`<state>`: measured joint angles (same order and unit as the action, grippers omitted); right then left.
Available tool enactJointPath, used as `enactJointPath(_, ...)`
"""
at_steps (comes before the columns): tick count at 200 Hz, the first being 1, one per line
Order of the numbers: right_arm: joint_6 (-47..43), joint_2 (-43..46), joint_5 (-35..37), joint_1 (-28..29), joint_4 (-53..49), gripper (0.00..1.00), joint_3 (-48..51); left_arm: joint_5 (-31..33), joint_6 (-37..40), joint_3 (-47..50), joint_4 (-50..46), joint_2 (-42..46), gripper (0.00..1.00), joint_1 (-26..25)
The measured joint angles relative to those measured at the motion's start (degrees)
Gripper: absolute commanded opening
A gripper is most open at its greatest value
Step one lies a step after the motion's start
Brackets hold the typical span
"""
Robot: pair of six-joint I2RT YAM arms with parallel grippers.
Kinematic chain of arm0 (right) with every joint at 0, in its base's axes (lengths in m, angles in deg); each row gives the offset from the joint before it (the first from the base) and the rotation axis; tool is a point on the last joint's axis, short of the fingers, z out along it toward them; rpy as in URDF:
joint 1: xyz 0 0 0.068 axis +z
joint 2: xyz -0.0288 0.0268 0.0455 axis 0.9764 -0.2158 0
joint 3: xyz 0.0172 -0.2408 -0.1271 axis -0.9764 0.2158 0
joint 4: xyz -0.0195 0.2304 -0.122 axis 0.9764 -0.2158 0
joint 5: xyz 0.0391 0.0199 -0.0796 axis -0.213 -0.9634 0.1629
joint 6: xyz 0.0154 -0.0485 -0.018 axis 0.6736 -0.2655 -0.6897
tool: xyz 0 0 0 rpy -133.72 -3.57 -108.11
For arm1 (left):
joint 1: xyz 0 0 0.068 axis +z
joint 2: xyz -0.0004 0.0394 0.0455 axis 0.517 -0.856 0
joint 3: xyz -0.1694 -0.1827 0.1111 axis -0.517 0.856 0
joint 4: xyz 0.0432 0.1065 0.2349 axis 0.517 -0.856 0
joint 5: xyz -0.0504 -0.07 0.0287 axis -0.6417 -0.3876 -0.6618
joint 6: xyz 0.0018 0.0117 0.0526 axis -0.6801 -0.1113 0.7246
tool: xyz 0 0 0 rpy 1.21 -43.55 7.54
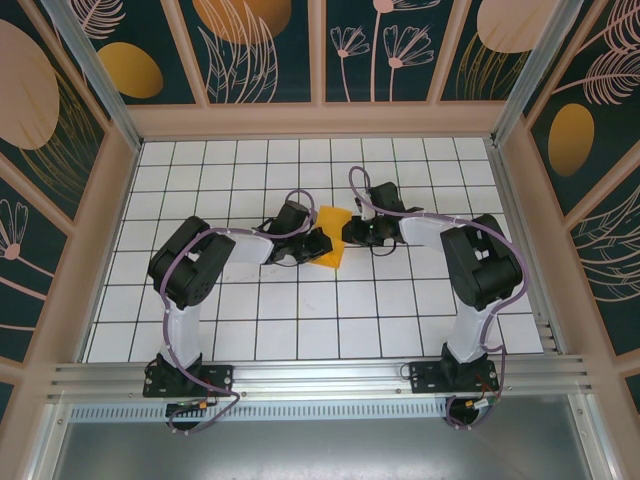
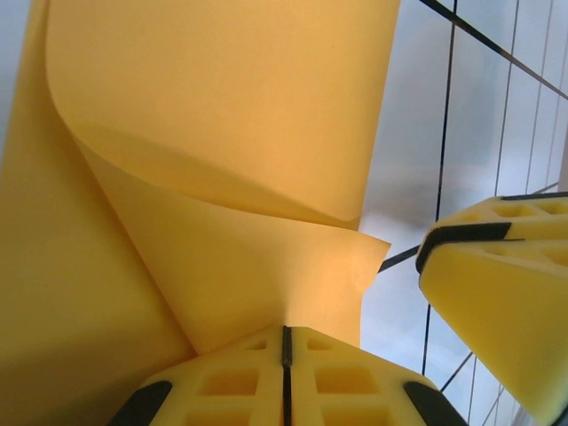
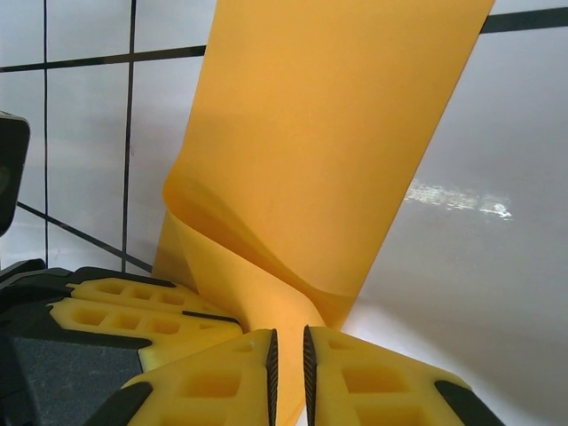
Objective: Fold a paper plane with a square sheet of paper (pick it up from the middle)
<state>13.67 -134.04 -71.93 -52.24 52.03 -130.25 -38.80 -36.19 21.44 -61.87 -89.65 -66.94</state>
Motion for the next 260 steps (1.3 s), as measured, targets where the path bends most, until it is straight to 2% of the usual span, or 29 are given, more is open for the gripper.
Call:
enactJointPath(129,0.0,-5.2,-1.2,1.4,-0.9,0.11,-2.5,3.8,-1.7,-0.7,-2.1,0.5,0.09,-1.1)
enactJointPath(215,-1.4,-6.2,-1.4,1.5,-1.5,0.10,-3.9,4.8,-1.6,1.1,-1.7,4.0,0.12,-1.0)
enactJointPath(260,-3.2,-5.6,-1.4,2.3,-1.6,0.10,-3.2,8.7,-1.4,1.2,-1.5,5.0,0.12,-0.8)
